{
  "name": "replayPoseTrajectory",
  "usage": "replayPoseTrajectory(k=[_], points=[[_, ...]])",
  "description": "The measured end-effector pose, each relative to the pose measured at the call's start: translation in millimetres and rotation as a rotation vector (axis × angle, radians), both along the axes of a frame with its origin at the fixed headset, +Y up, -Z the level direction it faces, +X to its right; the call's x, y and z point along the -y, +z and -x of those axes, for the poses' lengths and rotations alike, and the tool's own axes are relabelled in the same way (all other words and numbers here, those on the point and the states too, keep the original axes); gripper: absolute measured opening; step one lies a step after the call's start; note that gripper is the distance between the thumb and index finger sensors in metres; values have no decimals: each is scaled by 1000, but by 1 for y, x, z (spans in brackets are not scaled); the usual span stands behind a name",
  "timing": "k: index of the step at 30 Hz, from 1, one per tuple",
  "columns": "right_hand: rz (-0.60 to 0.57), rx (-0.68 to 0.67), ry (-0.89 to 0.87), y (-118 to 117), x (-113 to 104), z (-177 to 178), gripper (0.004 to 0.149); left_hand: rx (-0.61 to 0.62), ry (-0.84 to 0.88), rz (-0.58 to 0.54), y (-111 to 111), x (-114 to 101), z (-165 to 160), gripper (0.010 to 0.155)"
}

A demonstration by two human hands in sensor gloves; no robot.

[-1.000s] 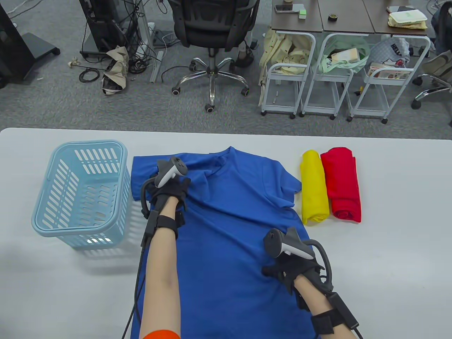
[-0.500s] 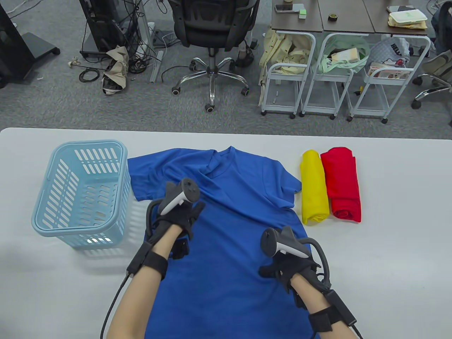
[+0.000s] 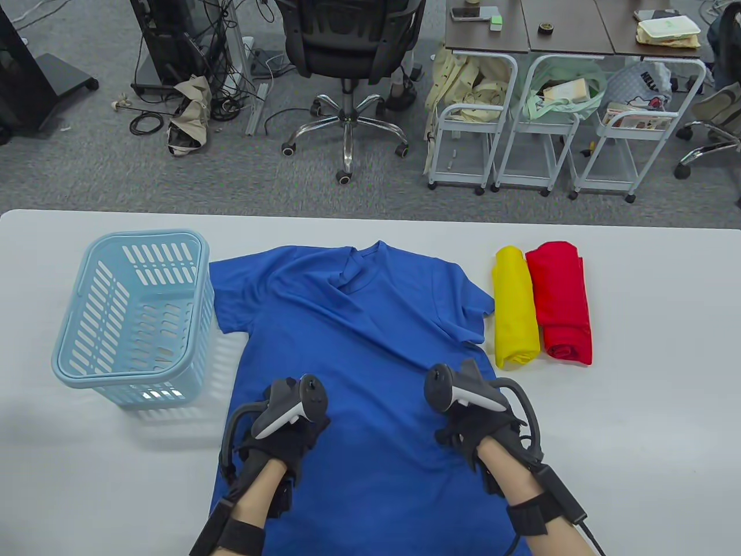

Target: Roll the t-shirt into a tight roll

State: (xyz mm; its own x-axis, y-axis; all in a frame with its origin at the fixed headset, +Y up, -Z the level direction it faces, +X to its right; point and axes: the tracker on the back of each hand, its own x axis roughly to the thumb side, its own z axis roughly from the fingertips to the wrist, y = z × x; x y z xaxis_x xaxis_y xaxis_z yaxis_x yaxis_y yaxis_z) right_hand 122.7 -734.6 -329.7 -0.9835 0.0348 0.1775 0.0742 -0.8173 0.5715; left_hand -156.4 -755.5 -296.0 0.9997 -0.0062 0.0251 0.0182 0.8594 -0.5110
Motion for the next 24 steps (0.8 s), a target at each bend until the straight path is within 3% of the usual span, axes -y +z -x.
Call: replayPoseTrajectory(k=[3,6,10,15,24], points=[[-22,38,-51,-25,-16,3,66,29,-9,24,2,-2,-3,70],[-33,76,-72,-55,-23,10,69,93,-54,132,6,-2,-5,70],[89,125,-92,-90,-3,15,73,91,-20,125,11,-10,-2,71],[184,191,-15,-110,27,12,73,70,17,118,11,-14,4,70],[190,413,-10,-143,31,-8,77,71,6,129,10,-11,4,70]])
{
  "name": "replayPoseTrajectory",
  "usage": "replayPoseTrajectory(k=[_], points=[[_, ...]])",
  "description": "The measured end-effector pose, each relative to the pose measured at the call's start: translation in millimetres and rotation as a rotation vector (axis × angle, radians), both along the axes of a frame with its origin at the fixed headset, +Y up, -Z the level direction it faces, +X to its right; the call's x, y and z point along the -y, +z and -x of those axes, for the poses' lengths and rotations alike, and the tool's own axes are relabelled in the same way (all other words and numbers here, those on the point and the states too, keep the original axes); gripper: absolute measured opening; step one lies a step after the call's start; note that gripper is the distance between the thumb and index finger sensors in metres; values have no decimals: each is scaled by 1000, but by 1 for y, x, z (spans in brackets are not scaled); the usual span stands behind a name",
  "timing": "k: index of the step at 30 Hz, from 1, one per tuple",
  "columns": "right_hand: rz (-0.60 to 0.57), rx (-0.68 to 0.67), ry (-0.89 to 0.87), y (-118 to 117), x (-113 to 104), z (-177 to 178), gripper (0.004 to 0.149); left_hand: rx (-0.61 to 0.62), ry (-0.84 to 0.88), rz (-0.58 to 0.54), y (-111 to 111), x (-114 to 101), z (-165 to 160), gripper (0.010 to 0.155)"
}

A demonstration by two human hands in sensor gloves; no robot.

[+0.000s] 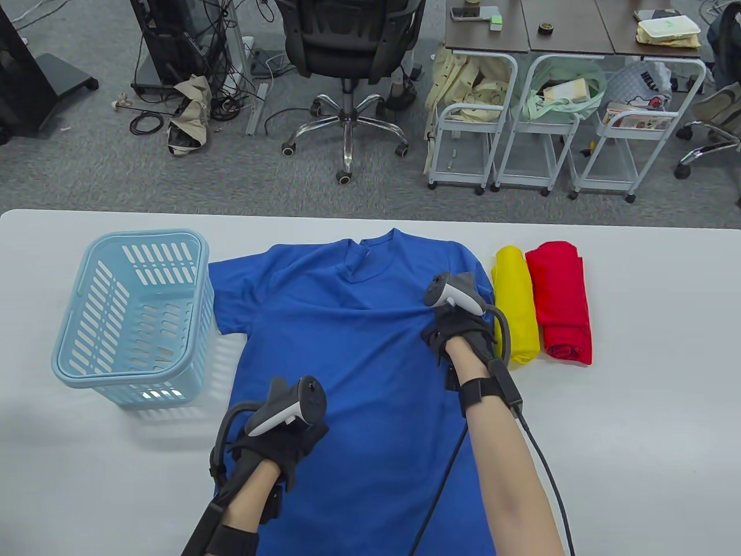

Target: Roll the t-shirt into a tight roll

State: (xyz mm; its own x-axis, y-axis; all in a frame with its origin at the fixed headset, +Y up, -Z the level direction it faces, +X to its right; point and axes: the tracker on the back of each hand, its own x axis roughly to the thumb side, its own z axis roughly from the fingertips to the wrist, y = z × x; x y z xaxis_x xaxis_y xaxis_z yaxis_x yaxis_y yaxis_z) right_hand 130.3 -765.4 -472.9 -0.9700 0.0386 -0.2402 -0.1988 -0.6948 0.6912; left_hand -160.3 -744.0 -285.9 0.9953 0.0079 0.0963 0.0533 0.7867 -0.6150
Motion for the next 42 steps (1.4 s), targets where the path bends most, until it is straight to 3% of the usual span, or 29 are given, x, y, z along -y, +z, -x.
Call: replayPoseTrajectory(k=[5,10,15,18,20,24,28,30,32,36,38,40,42], points=[[-14,46,19,-8,5,-4,79,2,4,0,0,0,0,70],[-150,-69,-88,8,-12,14,76,10,5,7,-1,1,-1,70],[-187,-370,-66,77,-37,46,72,11,22,-2,-1,0,1,70],[-161,-472,17,119,-31,54,73,10,24,-18,0,-2,3,70],[-123,-510,73,135,-21,52,75,14,26,-33,-1,-4,5,70],[-59,-471,80,140,7,32,84,22,5,-95,0,-13,8,71],[-59,-325,-54,113,11,11,83,33,-12,-137,2,-18,11,72],[-71,-285,-49,112,8,10,81,36,6,-122,1,-14,10,72],[-103,-306,-8,122,2,14,79,40,12,-98,0,-9,10,72],[-128,-403,-31,167,-1,20,78,50,16,-36,-4,-2,11,68],[-63,-438,2,185,1,19,82,45,18,0,-3,2,11,67],[-100,-455,56,201,5,15,85,57,-9,-21,-4,2,10,66],[-110,-423,-2,206,9,11,84,60,-14,-23,-5,3,9,67]])
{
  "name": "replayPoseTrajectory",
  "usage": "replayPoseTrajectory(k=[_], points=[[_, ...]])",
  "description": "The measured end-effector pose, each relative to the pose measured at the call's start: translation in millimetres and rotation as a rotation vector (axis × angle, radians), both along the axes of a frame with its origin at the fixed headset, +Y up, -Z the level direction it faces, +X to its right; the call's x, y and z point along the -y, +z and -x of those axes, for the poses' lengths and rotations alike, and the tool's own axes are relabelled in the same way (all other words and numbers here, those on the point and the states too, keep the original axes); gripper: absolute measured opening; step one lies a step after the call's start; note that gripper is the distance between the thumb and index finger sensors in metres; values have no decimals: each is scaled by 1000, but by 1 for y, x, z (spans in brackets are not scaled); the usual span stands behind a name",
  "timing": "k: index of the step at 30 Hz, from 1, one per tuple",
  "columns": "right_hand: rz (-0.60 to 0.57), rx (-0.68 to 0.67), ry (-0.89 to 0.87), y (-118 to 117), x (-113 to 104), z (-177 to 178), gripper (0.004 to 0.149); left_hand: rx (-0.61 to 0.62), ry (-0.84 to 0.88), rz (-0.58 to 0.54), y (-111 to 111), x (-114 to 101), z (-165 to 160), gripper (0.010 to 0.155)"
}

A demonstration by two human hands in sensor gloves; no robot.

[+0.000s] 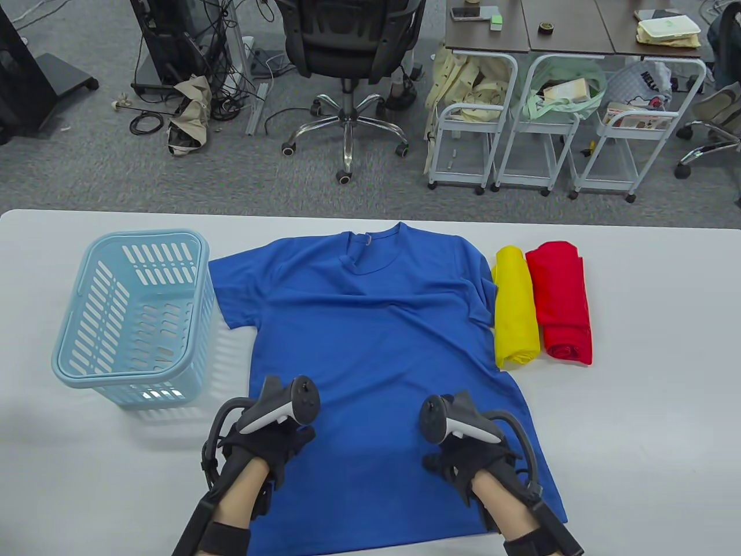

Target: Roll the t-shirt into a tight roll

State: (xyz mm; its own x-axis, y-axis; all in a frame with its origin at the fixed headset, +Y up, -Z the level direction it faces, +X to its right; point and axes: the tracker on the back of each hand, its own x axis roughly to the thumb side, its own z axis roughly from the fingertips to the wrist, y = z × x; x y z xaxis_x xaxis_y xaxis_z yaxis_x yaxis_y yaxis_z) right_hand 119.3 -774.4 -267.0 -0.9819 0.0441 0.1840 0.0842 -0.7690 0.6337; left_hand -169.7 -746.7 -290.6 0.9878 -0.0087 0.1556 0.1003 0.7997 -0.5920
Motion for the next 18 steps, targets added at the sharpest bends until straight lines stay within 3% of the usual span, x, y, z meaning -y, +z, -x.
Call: replayPoseTrajectory(k=[2,6,9,13,15,18], points=[[17,0,-13,-3,-2,0,85,4,-11,-13,0,2,-1,67],[-81,-72,92,-5,-17,3,79,0,-12,-7,1,5,2,70],[-78,-49,-7,0,-24,-5,76,-33,3,13,-1,10,10,73],[-82,11,19,-9,-17,-19,83,-32,-8,28,-6,17,13,73],[-22,28,36,-13,-6,-26,84,-33,-6,21,-6,17,13,73],[-22,53,-30,-16,-10,-30,82,-35,2,28,-7,19,14,74]])
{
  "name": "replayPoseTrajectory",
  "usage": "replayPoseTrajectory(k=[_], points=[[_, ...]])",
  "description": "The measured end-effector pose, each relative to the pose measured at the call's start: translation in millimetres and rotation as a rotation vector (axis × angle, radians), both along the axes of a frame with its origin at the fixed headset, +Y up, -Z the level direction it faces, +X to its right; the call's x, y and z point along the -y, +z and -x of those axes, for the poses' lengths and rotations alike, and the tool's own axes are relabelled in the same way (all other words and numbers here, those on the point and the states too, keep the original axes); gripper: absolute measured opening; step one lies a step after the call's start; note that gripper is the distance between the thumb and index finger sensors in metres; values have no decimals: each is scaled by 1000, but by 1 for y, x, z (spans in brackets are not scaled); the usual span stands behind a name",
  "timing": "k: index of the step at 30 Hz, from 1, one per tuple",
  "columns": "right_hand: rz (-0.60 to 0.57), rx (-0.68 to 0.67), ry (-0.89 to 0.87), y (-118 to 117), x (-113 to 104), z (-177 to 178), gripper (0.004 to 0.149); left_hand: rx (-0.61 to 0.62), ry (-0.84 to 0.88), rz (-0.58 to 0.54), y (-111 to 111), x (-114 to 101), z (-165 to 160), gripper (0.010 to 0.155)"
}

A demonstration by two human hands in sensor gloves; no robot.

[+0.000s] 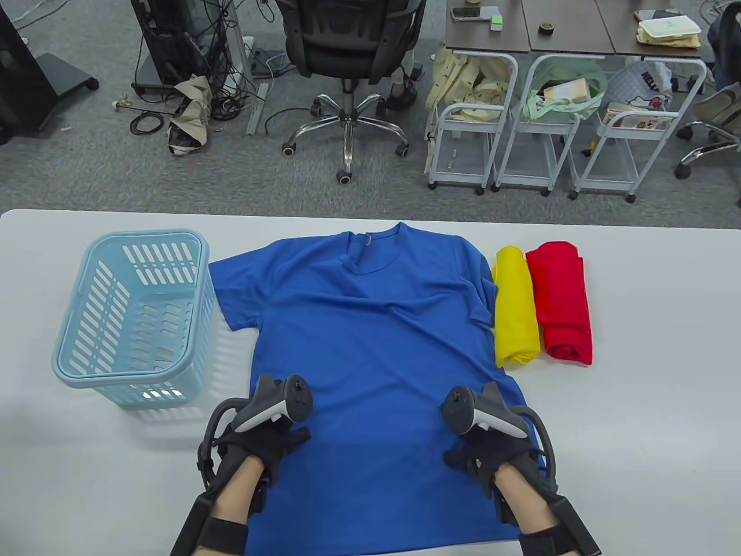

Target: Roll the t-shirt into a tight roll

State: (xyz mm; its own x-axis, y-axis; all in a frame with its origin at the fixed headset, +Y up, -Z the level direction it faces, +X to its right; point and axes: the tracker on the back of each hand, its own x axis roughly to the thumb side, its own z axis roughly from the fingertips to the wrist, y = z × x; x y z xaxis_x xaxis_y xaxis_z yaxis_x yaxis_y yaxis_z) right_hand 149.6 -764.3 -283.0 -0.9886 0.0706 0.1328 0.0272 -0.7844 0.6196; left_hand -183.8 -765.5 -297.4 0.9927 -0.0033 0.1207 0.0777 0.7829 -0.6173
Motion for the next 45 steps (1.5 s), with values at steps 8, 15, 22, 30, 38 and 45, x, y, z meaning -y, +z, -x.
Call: replayPoseTrajectory(k=[8,15,22,30,38,45], points=[[-14,-18,25,1,-3,2,81,-15,-34,2,-2,4,2,76],[-38,-16,39,3,-4,3,80,-12,-40,-33,-3,0,5,74],[-31,5,53,1,0,-1,82,-46,42,-137,-1,-17,16,70],[-20,36,56,-2,1,-8,81,-159,143,-263,-10,-47,36,60],[-3,165,62,-12,4,-30,76,-262,8,-167,-57,-32,40,64],[-83,-28,6,-3,-15,24,75,-229,-143,-163,-98,-26,20,68]])
